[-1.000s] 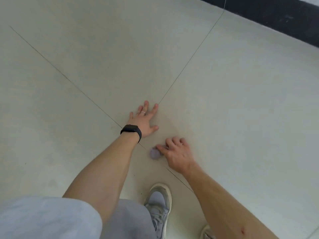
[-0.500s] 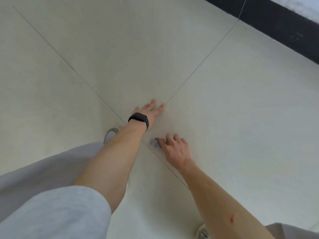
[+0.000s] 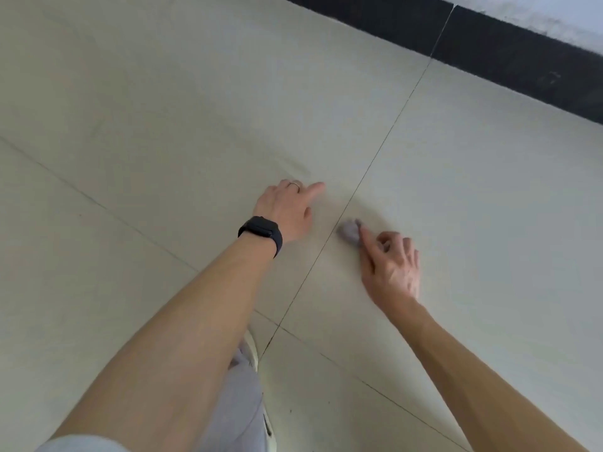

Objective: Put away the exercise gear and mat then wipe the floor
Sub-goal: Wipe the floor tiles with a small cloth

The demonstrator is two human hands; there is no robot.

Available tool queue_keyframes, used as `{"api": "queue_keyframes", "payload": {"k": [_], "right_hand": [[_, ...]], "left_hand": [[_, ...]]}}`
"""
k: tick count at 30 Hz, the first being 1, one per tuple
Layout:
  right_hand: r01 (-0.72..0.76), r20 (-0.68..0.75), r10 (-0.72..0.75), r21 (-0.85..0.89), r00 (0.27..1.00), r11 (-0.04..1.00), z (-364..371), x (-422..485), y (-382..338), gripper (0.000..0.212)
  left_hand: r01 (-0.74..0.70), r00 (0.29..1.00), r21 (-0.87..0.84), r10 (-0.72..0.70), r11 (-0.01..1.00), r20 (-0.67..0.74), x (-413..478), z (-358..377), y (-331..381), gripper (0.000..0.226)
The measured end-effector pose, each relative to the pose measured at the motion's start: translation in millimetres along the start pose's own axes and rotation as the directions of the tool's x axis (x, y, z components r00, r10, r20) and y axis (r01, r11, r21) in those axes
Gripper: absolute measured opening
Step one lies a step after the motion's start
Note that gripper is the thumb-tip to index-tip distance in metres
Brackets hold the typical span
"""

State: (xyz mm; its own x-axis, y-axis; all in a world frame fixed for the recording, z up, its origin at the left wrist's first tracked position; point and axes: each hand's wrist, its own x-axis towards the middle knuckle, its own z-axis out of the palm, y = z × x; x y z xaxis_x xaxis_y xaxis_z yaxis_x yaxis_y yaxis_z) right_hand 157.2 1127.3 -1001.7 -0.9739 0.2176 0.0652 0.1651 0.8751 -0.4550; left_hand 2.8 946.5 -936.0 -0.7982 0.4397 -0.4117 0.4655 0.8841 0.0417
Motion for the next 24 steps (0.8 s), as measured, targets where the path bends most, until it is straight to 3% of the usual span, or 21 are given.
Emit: {"api": "queue_keyframes", "payload": {"k": [3, 5, 7, 8, 9, 11, 12, 13, 14, 15, 17, 18, 21, 22, 24], "right_hand": [[0.395, 0.039, -0.396, 0.030, 0.917, 0.918, 6, -6, 0, 0.040], [0.459, 0.026, -0.458, -0.047, 0.888, 0.887, 2, 27, 18, 0.035], [0.259, -0.046, -0.268, -0.144, 0.962, 0.955, -6, 69, 42, 0.036], [0.045, -0.108, -0.065, -0.175, 0.992, 0.984, -14, 91, 55, 0.037], [-0.220, -0.175, 0.191, -0.164, 0.966, 0.962, -22, 110, 66, 0.039], [-0.655, -0.258, 0.630, -0.020, 0.733, 0.755, -33, 132, 77, 0.041], [-0.746, -0.261, 0.726, 0.032, 0.637, 0.666, -34, 136, 71, 0.043], [-0.758, -0.272, 0.738, 0.046, 0.617, 0.651, -31, 136, 59, 0.044], [-0.712, -0.292, 0.685, 0.019, 0.668, 0.702, -24, 131, 43, 0.045], [-0.613, -0.272, 0.584, -0.025, 0.764, 0.790, -15, 123, 26, 0.048], [-0.319, -0.116, 0.305, -0.131, 0.945, 0.939, 2, 105, -3, 0.058], [-0.168, -0.040, 0.164, -0.163, 0.986, 0.972, 5, 99, -7, 0.061], [0.101, -0.010, -0.104, -0.166, 0.995, 0.981, -8, 121, 21, 0.049], [0.110, -0.024, -0.117, -0.187, 0.993, 0.976, -13, 135, 33, 0.045], [-0.037, -0.082, 0.019, -0.225, 0.996, 0.974, -27, 167, 62, 0.043]], "left_hand": [[-0.094, 0.996, 0.034, 0.094, 0.995, -0.007, 46, -8, -16, 0.062], [-0.133, 0.990, 0.072, 0.135, 0.989, -0.033, 77, -16, -26, 0.063], [-0.117, 0.992, 0.077, 0.120, 0.990, -0.035, 106, -22, -33, 0.065], [-0.106, 0.993, 0.072, 0.109, 0.992, -0.039, 120, -25, -36, 0.067], [-0.100, 0.994, 0.060, 0.103, 0.993, -0.045, 133, -28, -38, 0.067], [-0.108, 0.992, 0.022, 0.110, 0.994, -0.059, 159, -36, -36, 0.067], [-0.109, 0.992, -0.001, 0.109, 0.994, -0.071, 171, -38, -34, 0.067], [-0.101, 0.992, -0.028, 0.098, 0.995, -0.078, 180, -39, -33, 0.066], [-0.085, 0.994, -0.060, 0.080, 0.995, -0.081, 188, -36, -33, 0.066], [-0.068, 0.995, -0.090, 0.060, 0.994, -0.084, 193, -32, -34, 0.065], [-0.052, 0.989, -0.118, 0.035, 0.992, -0.142, 196, -20, -37, 0.064], [-0.052, 0.983, -0.121, 0.030, 0.991, -0.181, 197, -15, -38, 0.065], [-0.055, 0.976, -0.156, 0.020, 0.986, -0.218, 204, -13, -38, 0.064], [-0.050, 0.978, -0.161, 0.016, 0.986, -0.208, 205, -14, -38, 0.064], [-0.036, 0.984, -0.150, 0.008, 0.988, -0.180, 205, -13, -39, 0.063]]}}
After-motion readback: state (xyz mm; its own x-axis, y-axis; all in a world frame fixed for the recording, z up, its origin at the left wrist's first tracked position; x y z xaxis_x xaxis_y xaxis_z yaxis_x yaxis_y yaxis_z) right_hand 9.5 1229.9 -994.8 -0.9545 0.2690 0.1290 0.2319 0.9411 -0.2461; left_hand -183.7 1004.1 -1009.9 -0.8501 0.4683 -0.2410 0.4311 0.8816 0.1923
